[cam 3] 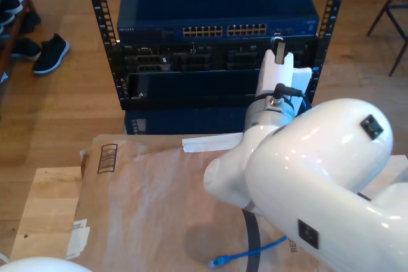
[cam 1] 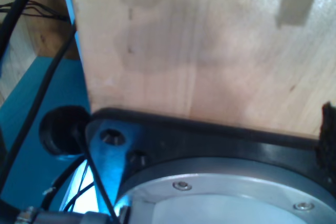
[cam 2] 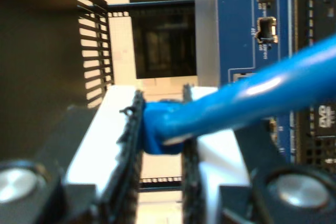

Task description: Grab the cable and plug it in

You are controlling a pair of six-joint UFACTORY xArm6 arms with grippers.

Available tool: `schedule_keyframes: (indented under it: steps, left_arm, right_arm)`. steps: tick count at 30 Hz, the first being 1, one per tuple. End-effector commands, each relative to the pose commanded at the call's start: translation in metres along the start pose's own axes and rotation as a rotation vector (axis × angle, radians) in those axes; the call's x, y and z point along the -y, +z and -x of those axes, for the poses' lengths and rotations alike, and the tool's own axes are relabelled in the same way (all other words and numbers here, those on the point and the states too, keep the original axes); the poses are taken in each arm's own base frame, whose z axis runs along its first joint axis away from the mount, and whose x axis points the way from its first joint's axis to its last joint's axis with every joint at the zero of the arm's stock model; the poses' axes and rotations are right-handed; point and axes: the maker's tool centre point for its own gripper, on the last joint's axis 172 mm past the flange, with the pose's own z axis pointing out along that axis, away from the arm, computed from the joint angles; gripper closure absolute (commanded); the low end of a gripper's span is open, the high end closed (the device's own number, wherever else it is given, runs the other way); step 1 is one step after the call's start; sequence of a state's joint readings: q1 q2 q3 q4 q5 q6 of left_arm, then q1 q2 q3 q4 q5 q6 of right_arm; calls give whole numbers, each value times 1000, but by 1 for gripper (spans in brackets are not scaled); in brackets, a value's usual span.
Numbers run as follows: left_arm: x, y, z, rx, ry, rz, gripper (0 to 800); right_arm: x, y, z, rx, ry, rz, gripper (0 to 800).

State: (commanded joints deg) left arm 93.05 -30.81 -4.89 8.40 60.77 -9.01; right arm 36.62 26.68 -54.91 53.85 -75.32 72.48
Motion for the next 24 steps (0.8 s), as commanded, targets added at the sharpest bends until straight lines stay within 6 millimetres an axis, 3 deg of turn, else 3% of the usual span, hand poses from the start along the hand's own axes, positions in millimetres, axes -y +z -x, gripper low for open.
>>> schedule_keyframes:
  steps: [11,24]
  left_arm:
    - [0,0,0,0,2,0,2]
    - [0,0,0,0,2,0,1]
  right_arm:
    - [-18,19,23,-17,18,-68,800]
    - [-37,51,10,-68,-16,-83,800]
